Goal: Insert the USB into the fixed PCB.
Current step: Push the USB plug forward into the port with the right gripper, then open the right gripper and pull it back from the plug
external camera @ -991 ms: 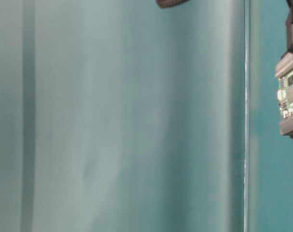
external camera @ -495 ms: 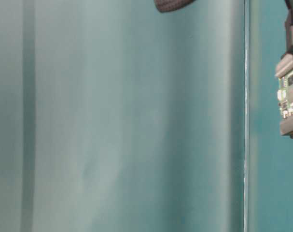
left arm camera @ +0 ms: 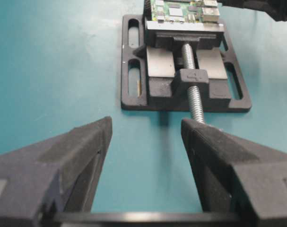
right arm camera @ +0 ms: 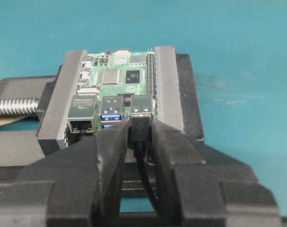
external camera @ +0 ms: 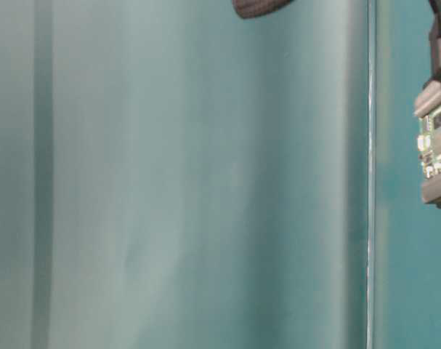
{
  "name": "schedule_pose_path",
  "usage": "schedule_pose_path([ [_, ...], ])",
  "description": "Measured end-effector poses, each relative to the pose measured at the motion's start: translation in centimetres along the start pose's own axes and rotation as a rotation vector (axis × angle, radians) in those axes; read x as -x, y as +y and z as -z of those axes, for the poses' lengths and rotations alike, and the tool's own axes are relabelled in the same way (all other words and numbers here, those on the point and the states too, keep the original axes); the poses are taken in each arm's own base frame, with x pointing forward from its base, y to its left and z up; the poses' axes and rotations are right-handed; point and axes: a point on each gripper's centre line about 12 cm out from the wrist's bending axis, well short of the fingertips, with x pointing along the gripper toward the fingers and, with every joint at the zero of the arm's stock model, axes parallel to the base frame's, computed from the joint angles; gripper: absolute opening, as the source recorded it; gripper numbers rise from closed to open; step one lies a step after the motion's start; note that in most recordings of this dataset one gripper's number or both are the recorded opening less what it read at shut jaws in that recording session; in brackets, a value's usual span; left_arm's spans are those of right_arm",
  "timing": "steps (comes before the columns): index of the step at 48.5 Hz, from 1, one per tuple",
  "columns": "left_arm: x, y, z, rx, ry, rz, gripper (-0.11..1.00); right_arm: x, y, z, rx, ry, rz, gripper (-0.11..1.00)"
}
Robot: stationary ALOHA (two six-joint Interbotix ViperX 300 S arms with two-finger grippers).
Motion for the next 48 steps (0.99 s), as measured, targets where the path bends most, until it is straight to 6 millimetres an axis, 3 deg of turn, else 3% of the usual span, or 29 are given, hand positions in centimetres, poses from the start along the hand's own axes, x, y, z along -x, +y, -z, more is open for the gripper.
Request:
schedule_pose_path([
  [48, 0.00, 0.00, -0.02, 0.002, -0.002, 0.000, 0.64, 0.86, -0.09, 0.11, 0.011, 0.012, -0.004, 0.22],
])
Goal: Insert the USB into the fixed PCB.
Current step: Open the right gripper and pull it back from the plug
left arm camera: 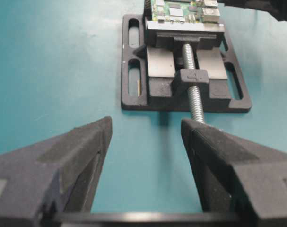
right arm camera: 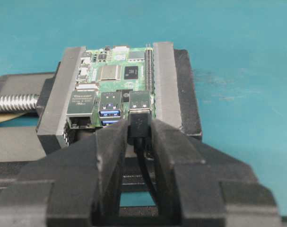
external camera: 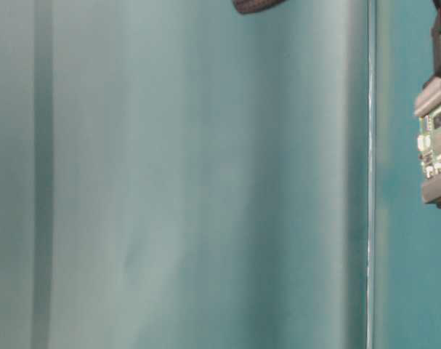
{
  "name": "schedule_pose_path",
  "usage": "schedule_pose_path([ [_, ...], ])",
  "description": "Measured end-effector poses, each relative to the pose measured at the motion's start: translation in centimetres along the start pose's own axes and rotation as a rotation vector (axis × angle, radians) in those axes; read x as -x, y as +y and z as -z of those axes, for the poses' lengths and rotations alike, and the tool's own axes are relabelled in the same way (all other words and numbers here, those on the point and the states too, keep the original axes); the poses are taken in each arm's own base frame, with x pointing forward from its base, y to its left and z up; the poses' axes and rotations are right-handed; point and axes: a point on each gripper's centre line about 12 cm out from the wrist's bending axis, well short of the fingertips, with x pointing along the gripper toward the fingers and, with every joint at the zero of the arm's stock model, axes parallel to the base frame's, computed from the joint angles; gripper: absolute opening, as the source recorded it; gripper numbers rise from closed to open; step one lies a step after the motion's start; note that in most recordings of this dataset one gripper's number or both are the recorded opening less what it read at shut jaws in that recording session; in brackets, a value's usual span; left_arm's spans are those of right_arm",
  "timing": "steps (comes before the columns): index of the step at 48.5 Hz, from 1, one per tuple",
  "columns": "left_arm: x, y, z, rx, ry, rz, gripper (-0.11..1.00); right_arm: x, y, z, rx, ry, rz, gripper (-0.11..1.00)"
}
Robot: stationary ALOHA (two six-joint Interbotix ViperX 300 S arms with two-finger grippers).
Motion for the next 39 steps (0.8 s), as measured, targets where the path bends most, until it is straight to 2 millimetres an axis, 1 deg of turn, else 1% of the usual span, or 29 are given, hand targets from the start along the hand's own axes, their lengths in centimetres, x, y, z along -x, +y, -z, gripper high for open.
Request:
schedule_pose_path([
  [5, 0.0, 0.0, 0.0, -0.002, 0.002, 0.000, 0.64, 0.3, 0.0, 0.0, 0.004, 0.003, -0.004, 0.29],
  [10, 0.0, 0.0, -0.1, 0.000, -0.001, 0.002, 0.64, 1.8, 0.0, -0.2, 0.003, 0.017, -0.041, 0.36],
  [13, 0.0, 0.0, 0.0, 0.000, 0.000, 0.000, 0.64, 2.3, 0.0, -0.3, 0.002, 0.022, -0.050, 0.39],
  [20, 0.0, 0.0, 0.0, -0.002, 0.000, 0.000, 0.64, 2.0, 0.1, -0.4, 0.004, 0.021, -0.043, 0.43],
  [26, 0.0, 0.0, 0.0, 0.000, 0.002, 0.000, 0.64, 2.0, 0.1, -0.4, 0.017, 0.021, -0.046, 0.44],
  [35, 0.0, 0.0, 0.0, -0.002, 0.002, 0.000, 0.64, 2.2, 0.2, -1.2, 0.016, 0.037, -0.051, 0.48],
  [39, 0.0, 0.0, 0.0, 0.000, 0.002, 0.001, 0.64, 2.1, -0.2, -1.5, 0.027, 0.055, -0.063, 0.51],
])
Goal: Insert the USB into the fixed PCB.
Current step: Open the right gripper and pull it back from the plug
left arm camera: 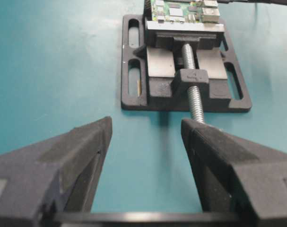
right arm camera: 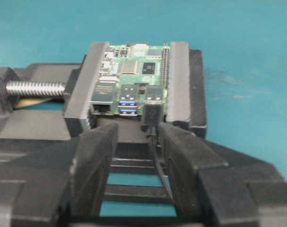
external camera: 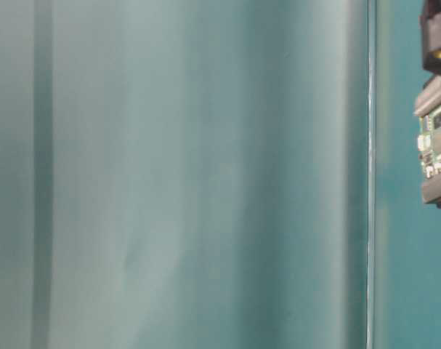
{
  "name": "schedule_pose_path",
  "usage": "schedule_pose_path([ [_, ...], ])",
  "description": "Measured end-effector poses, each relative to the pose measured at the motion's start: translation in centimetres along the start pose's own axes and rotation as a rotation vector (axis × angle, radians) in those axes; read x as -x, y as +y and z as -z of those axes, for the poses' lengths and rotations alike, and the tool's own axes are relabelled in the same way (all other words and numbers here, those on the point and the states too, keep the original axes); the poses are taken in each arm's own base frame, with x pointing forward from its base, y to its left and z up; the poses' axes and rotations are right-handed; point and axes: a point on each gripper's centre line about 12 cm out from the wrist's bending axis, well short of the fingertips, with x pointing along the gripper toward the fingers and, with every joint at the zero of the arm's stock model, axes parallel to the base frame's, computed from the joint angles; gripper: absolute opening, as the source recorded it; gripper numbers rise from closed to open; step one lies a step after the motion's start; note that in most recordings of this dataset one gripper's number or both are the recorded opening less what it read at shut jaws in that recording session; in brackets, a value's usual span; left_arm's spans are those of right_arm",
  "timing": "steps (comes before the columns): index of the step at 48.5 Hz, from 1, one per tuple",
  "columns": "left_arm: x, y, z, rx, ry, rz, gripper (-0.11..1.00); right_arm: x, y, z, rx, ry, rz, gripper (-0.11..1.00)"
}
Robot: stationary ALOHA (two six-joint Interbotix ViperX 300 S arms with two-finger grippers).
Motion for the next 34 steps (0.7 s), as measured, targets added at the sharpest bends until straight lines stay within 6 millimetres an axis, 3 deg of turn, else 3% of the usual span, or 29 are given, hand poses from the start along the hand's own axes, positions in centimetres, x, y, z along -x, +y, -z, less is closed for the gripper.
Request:
schedule_pose_path([
  [12, 0.0, 0.0, 0.0, 0.000, -0.002, 0.000, 0.64, -0.2, -1.8, -1.7, 0.030, 0.106, -0.087, 0.62],
  [25, 0.0, 0.0, -0.1, -0.002, -0.003, 0.000, 0.64, -1.1, -4.3, -4.5, 0.067, 0.143, -0.201, 0.63],
  [34, 0.0, 0.0, -0.1, -0.002, -0.003, 0.000, 0.64, -1.5, -5.7, -5.8, 0.086, 0.207, -0.312, 0.71],
])
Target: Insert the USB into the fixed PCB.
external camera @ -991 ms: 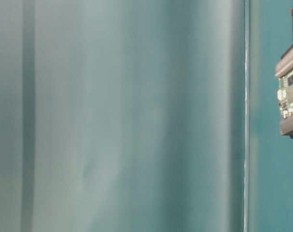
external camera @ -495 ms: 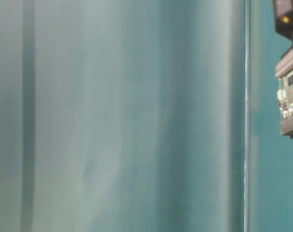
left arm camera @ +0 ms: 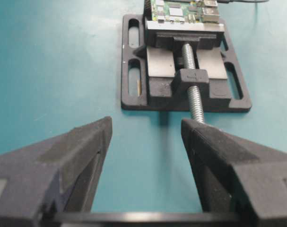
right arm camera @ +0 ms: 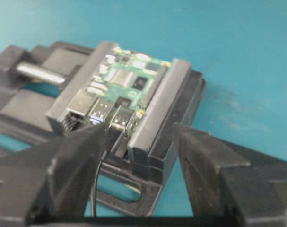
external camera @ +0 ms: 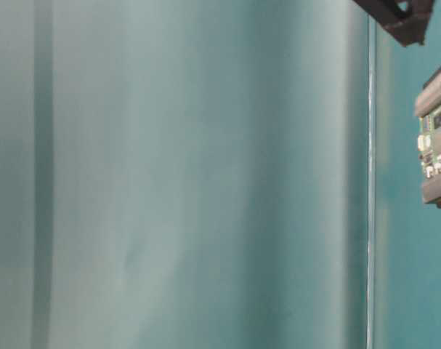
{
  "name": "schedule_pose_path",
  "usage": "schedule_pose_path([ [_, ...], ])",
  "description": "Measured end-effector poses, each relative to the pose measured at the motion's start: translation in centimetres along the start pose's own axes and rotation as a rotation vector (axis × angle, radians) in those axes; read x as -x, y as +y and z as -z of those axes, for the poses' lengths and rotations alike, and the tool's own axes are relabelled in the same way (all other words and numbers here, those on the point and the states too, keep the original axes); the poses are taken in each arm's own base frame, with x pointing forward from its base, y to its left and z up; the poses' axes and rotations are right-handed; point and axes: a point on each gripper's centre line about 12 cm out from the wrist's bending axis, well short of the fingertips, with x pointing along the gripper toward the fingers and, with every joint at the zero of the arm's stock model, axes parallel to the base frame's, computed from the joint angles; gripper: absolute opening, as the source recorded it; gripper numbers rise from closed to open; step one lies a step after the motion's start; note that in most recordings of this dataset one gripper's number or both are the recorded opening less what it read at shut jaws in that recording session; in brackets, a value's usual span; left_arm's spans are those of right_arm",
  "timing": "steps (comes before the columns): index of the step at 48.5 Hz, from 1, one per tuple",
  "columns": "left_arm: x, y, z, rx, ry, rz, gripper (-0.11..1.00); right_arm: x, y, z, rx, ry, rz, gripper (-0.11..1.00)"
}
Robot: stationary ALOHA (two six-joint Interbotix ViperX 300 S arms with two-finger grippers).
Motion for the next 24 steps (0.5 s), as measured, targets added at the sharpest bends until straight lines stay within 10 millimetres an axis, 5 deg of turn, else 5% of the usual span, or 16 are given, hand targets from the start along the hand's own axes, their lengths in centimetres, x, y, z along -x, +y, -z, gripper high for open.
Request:
schedule_pose_path([
  [24, 0.0, 0.0, 0.0, 0.000, 0.001, -0.001, 0.64, 0.1, -1.4, 0.5, 0.103, 0.069, -0.153, 0.74],
])
